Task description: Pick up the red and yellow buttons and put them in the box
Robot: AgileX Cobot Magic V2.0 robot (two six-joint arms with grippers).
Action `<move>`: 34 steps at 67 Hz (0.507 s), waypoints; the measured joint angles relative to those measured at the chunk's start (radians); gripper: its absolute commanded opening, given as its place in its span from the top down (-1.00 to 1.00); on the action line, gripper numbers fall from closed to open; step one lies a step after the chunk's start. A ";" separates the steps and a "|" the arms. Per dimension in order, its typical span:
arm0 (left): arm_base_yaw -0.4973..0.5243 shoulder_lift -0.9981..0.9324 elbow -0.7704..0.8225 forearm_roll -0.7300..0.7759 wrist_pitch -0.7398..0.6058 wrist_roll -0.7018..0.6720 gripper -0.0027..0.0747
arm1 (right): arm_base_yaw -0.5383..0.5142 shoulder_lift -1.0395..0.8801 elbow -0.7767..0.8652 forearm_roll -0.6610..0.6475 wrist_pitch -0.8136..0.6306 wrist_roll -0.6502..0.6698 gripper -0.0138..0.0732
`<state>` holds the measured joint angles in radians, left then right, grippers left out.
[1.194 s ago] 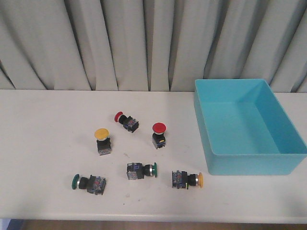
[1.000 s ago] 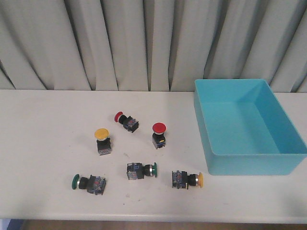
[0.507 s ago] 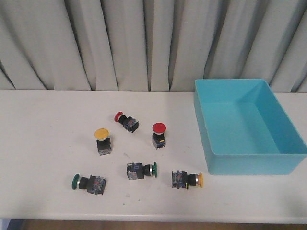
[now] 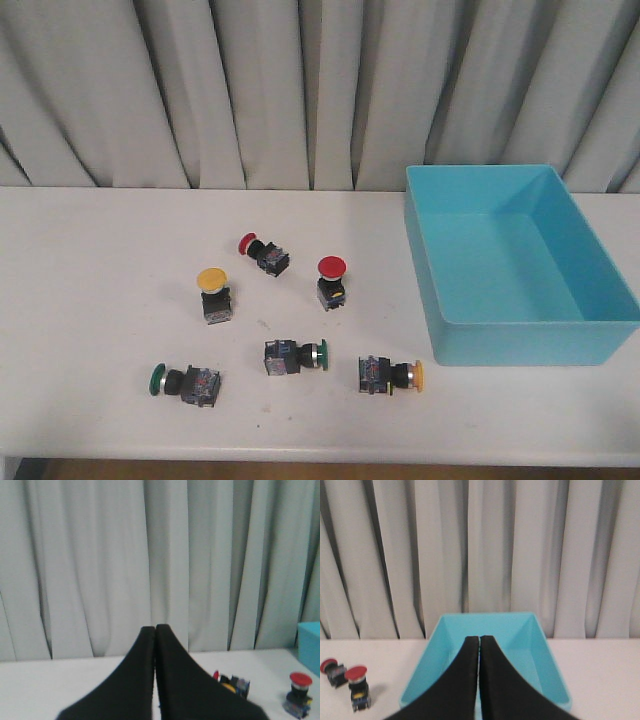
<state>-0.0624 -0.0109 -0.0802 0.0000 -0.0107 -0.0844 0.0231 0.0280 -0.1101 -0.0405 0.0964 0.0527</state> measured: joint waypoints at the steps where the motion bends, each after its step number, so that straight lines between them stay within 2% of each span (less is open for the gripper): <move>1: 0.000 0.000 -0.011 0.000 0.000 0.000 0.95 | 0.000 0.011 -0.019 0.000 0.003 0.000 0.69; 9: 0.000 0.056 -0.125 0.000 0.046 0.000 0.95 | 0.000 0.105 -0.135 -0.002 0.056 0.000 0.69; 25: 0.000 0.360 -0.367 0.000 0.326 0.078 0.95 | 0.000 0.359 -0.296 -0.003 0.204 0.000 0.69; 34: 0.000 0.520 -0.453 0.000 0.478 0.093 0.95 | 0.000 0.491 -0.323 -0.003 0.220 0.000 0.69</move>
<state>-0.0624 0.5089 -0.5335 0.0000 0.4671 0.0085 0.0231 0.5186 -0.4335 -0.0438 0.3164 0.0527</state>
